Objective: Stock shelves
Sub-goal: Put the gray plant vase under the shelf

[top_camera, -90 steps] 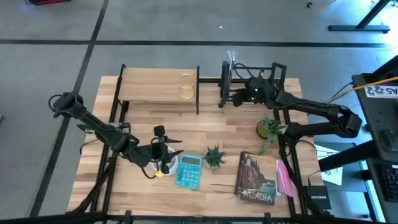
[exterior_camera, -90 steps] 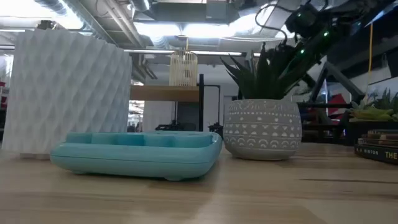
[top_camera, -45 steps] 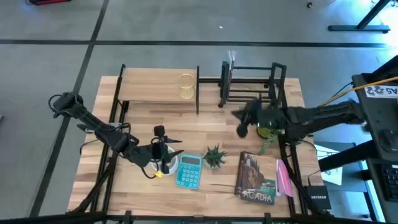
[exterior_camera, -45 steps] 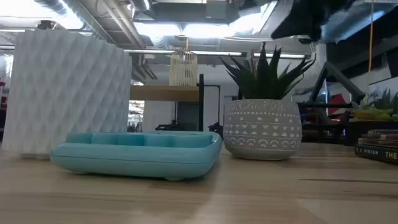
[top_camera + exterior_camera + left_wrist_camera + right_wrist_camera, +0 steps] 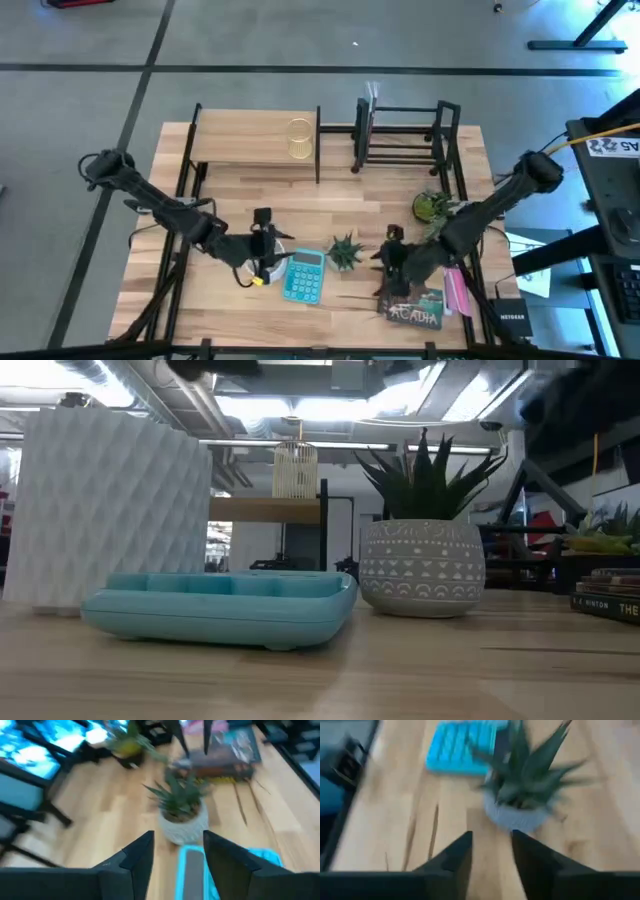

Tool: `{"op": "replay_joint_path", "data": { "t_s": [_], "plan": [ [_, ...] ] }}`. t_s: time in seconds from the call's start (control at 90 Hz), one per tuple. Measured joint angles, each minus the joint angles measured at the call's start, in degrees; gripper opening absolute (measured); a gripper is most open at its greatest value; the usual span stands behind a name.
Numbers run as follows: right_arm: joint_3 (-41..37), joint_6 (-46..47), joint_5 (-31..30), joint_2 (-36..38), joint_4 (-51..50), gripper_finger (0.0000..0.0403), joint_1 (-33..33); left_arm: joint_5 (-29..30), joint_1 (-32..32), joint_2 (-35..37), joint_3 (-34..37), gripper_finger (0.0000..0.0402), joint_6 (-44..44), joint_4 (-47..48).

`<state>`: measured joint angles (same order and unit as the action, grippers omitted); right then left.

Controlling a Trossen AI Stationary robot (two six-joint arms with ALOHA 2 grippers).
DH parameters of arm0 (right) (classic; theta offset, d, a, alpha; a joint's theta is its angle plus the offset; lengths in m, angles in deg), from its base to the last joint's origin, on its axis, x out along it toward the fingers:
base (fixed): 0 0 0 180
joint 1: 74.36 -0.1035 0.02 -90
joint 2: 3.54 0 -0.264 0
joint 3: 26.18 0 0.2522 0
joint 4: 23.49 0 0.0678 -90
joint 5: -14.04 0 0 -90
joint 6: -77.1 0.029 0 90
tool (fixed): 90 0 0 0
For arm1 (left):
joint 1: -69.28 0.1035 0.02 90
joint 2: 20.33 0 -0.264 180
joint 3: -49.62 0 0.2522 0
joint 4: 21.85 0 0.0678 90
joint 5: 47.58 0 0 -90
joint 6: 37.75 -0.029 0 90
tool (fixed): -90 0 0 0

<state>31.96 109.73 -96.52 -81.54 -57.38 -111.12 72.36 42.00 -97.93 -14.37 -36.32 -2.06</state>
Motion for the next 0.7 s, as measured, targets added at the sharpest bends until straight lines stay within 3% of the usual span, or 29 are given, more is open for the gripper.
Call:
{"op": "replay_joint_path", "data": {
  "t_s": [0.167,0.3,0.5,0.7],
  "plan": [
    [0.0,0.2,1.1,-3.7,-2.3,0.0247,2.4,-7.8,5.4,-5.7,-1.0,0.0155,-6.4,-1.7],
    [0.0,0.2,6.0,-4.8,-2.9,0.0291,6.7,-17.1,10.3,-10.5,-3.2,0.0155,-9.5,-1.7],
    [0.0,-1.6,9.5,-6.0,-2.4,0.0315,11.1,-28.7,14.1,-17.7,-7.5,0.0161,-12.4,-1.0],
    [-0.1,-5.6,8.0,-7.1,1.7,0.0317,11.3,-29.8,14.3,-22.3,-10.7,0.0226,-13.1,-0.5]
  ]
}}
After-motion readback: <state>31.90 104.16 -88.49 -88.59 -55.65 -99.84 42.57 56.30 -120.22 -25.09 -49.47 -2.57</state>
